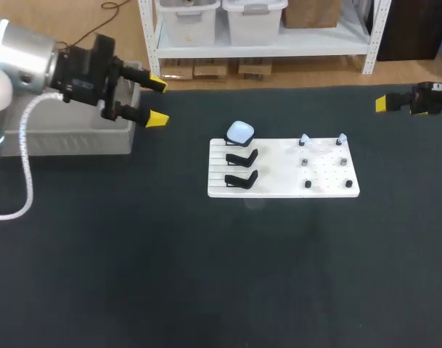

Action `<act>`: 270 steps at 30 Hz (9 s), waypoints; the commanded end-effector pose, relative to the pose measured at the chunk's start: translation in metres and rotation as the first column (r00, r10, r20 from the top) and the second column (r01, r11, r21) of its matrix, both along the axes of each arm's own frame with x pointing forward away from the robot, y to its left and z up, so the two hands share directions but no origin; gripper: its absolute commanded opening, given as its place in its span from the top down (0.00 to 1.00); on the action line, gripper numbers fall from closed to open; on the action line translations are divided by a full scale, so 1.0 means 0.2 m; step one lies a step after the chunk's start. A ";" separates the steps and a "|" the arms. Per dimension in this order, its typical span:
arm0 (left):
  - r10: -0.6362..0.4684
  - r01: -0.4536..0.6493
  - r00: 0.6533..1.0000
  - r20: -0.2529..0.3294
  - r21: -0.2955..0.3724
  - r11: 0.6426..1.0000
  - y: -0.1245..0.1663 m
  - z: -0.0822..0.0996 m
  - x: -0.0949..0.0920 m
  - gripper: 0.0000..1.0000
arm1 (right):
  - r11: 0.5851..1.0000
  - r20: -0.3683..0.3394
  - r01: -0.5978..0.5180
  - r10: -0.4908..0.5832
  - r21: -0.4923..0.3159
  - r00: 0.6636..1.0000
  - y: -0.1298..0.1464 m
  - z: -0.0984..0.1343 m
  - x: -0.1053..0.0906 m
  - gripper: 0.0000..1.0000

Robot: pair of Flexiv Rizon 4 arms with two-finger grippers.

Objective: Pick up each earbud case from the left stands, insert the matching earbuds, close the lid, and place the case in the box.

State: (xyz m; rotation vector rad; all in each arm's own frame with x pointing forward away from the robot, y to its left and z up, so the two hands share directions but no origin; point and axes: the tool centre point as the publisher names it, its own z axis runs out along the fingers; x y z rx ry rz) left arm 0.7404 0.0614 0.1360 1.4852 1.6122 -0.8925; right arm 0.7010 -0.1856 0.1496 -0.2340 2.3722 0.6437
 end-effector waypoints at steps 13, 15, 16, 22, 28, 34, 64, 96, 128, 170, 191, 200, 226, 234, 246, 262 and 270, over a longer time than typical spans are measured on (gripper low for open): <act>-0.177 0.177 0.977 -0.120 -0.010 0.984 -0.18 -0.24 0.05 0.00 | 1.000 0.000 -0.001 0.001 0.000 1.000 0.00 0.00 0.00 0.00; -0.176 0.176 0.977 -0.121 -0.012 0.984 -0.20 -0.27 0.05 0.00 | 1.000 0.000 -0.001 0.001 0.000 1.000 0.00 0.00 0.00 0.00; -0.175 0.175 0.977 -0.118 -0.014 0.984 -0.21 -0.28 0.05 0.00 | 1.000 0.000 -0.001 0.001 0.000 1.000 0.00 0.00 0.00 0.00; -0.168 0.166 0.982 -0.084 -0.027 0.986 -0.28 -0.34 0.05 0.00 | 1.000 0.000 -0.001 0.001 0.000 1.000 0.00 0.00 0.00 0.00; -0.184 0.183 0.982 -0.049 -0.019 0.983 -0.34 -0.39 0.08 0.00 | 1.000 0.000 -0.001 0.001 0.000 1.000 0.00 0.00 0.00 0.00; -0.212 0.212 0.977 -0.037 -0.008 0.977 -0.41 -0.42 0.12 0.00 | 1.000 0.000 -0.001 0.001 0.000 1.000 0.00 0.00 0.00 0.00; -0.182 0.190 0.979 -0.095 0.087 0.978 -0.56 -0.60 0.24 0.00 | 1.000 0.000 -0.001 0.001 0.000 1.000 0.00 0.00 0.00 0.00; -0.132 0.137 0.988 -0.085 0.061 0.989 -0.64 -0.62 0.29 0.03 | 1.000 0.000 -0.001 0.001 0.000 1.000 0.00 0.00 0.00 0.00; -0.119 0.120 0.991 -0.059 0.027 0.992 -0.66 -0.62 0.27 0.17 | 1.000 0.000 -0.001 0.001 0.000 1.000 0.00 0.00 0.00 0.00; -0.106 0.105 0.994 -0.016 -0.062 0.993 -0.63 -0.49 0.22 1.00 | 1.000 0.000 -0.001 0.001 0.000 1.000 0.00 0.00 0.00 0.00; -0.068 0.074 0.997 0.029 -0.407 0.910 -0.63 0.08 0.03 1.00 | 1.000 0.000 -0.001 0.001 0.000 1.000 0.00 0.00 0.00 0.00; -0.073 0.088 0.996 0.051 -0.442 0.893 -0.64 0.15 -0.05 1.00 | 1.000 0.000 -0.001 0.001 0.000 1.000 0.00 0.00 0.00 0.00; -0.084 0.100 0.995 0.056 -0.445 0.890 -0.64 0.17 -0.09 1.00 | 1.000 0.000 -0.001 0.001 0.000 1.000 0.00 0.00 0.00 0.00; -0.066 0.083 0.996 0.052 -0.471 0.878 -0.65 0.17 -0.14 1.00 | 0.998 0.015 -0.062 0.062 0.001 0.998 0.11 0.04 -0.03 0.00; -0.074 0.084 0.996 0.040 -0.474 0.877 -0.64 0.14 -0.18 1.00 | 0.986 0.048 -0.167 0.168 -0.027 0.985 0.35 0.13 -0.18 0.00; -0.098 0.097 0.995 0.023 -0.452 0.887 -0.66 0.09 -0.18 1.00 | 0.971 -0.034 -0.235 0.234 -0.038 0.972 0.62 0.15 -0.30 0.00; -0.098 0.102 0.995 0.032 -0.443 0.891 -0.67 0.08 -0.17 1.00 | 0.964 -0.062 -0.263 0.260 -0.048 0.964 0.72 0.13 -0.33 0.00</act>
